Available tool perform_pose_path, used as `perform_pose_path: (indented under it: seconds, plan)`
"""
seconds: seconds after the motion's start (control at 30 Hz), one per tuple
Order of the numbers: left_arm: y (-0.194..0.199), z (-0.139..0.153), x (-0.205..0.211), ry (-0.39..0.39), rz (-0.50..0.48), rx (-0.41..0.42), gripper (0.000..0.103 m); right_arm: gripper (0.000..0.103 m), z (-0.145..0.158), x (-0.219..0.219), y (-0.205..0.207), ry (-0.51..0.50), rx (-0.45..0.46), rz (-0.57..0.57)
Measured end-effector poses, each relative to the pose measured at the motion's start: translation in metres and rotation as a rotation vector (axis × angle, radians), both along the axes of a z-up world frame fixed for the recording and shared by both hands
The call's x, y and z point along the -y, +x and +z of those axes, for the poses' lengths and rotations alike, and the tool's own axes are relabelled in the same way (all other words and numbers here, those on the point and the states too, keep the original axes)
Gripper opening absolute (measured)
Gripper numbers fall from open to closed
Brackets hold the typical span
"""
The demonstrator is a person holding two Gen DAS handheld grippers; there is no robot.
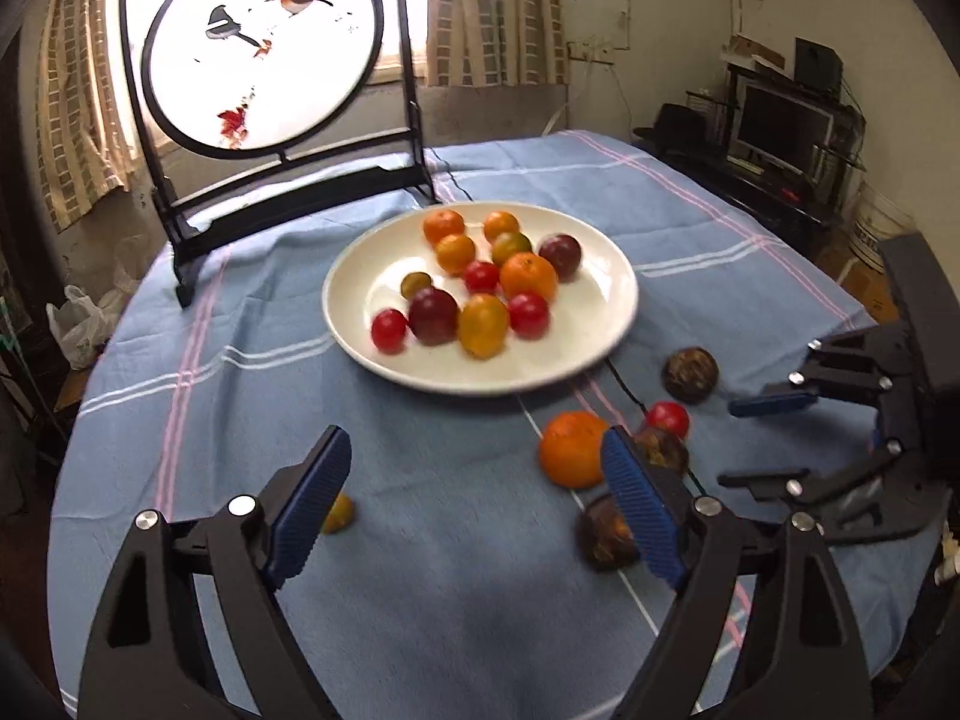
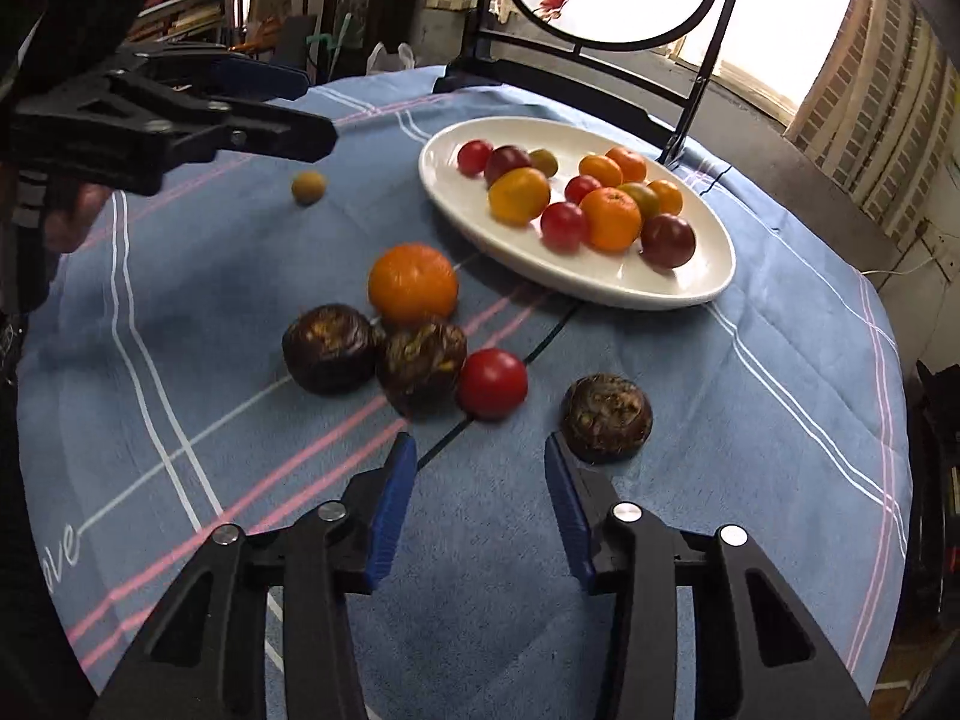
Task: Organize fruits
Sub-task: 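Grasp a dark brown wrinkled fruit with the left tool while the right tool grasps another, then lower both brown fruits onto the white plate and open both tools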
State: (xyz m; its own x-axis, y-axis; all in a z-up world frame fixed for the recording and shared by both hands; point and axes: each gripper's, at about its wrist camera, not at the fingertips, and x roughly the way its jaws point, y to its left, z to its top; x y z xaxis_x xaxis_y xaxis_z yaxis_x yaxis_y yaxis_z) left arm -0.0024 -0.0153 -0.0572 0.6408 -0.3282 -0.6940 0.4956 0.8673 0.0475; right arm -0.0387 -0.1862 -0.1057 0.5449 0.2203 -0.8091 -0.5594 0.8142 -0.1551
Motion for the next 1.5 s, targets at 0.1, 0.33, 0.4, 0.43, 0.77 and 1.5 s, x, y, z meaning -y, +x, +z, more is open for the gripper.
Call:
perform_pose_path:
  seconds: [0.1, 0.33, 0.4, 0.43, 0.77, 1.5]
  plan:
    - [-0.018, -0.019, 0.013, 0.041, -0.069, -0.022, 0.083, 0.041, -0.003, -0.003, 0.003, 0.052, -0.038, 0.013]
    - [-0.016, -0.059, 0.044, 0.08, -0.159, -0.116, 0.082, 0.04, 0.0, 0.005, -0.005, 0.114, -0.052, -0.02]
    - [-0.01, -0.064, 0.049, 0.076, -0.162, -0.136, 0.072, 0.04, 0.0, 0.008, -0.007, 0.128, -0.056, -0.024]
    - [-0.006, -0.066, 0.05, 0.068, -0.162, -0.154, 0.062, 0.04, 0.0, 0.009, -0.009, 0.13, -0.054, -0.022]
    - [-0.004, -0.049, 0.027, 0.002, -0.134, -0.154, 0.043, 0.061, 0.014, -0.01, -0.002, 0.104, 0.062, 0.017]
    - [-0.003, -0.015, -0.021, -0.079, -0.032, -0.077, 0.043, 0.041, 0.032, -0.029, -0.005, 0.03, 0.098, 0.062]
